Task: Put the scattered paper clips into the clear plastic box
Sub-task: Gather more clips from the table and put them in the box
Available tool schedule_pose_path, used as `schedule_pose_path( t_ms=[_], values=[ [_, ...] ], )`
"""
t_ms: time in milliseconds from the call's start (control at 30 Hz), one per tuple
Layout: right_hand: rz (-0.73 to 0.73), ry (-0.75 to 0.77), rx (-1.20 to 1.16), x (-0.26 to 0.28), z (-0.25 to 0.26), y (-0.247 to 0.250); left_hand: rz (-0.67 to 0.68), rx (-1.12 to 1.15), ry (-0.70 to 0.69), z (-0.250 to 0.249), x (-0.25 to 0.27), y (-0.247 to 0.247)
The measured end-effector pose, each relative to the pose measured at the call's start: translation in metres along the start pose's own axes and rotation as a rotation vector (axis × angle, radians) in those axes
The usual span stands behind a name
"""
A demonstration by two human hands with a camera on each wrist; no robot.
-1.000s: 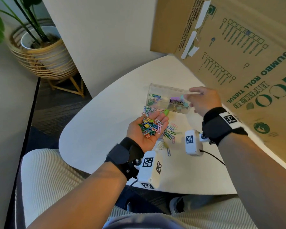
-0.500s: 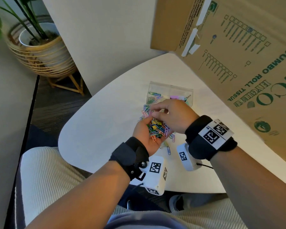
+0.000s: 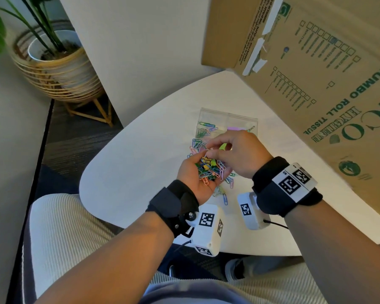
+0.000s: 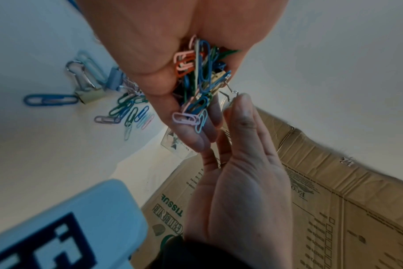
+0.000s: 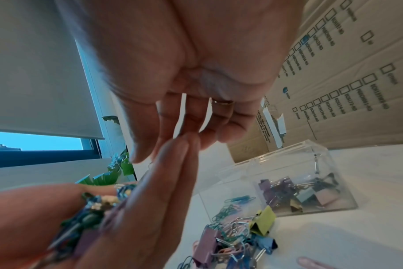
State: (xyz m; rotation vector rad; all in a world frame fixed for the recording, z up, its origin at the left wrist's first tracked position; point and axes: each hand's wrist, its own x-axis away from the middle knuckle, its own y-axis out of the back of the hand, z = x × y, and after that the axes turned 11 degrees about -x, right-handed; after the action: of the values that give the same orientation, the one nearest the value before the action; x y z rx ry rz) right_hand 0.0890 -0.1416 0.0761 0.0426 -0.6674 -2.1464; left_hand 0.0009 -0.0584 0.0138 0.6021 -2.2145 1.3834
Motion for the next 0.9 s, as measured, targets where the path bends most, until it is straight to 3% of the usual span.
schedule_pose_path(
  t_ms=[133, 333, 500, 600, 700, 833, 900],
  values=[
    [0.038, 0.035, 0.138, -0.0011, 0.0001, -0.0004, -0.013, 0.002, -0.009, 0.0049, -0.0019, 0.0002],
    [-0.049, -0.047, -0.160, 0.0043, 0.0053, 0.0015, -0.012, 0.044, -0.019, 0.0027, -0.0001, 0.0013],
    [0.026, 0.008, 0.233, -0.0005, -0.0004, -0.0031, -0.031, 0.001, 0.001, 0.0052, -0.0001, -0.0018],
    [0.042, 0.002, 0.240, -0.0021, -0.0003, -0.0060, -0.020, -0.003, -0.003, 0.0062, 0.0026, -0.0034],
    [0.046, -0.009, 0.154, -0.0016, -0.0012, -0.0040, -0.022, 0.031, -0.014, 0.0060, 0.0010, 0.0003],
    [-0.058, -0.054, -0.259, 0.0048, 0.0040, 0.0017, 0.000, 0.060, 0.006, 0.0028, 0.0009, 0.0011],
    [-0.109, -0.028, -0.332, 0.0057, 0.0003, 0.0039, -0.003, 0.074, 0.017, 0.0008, 0.0006, 0.0008]
  ],
)
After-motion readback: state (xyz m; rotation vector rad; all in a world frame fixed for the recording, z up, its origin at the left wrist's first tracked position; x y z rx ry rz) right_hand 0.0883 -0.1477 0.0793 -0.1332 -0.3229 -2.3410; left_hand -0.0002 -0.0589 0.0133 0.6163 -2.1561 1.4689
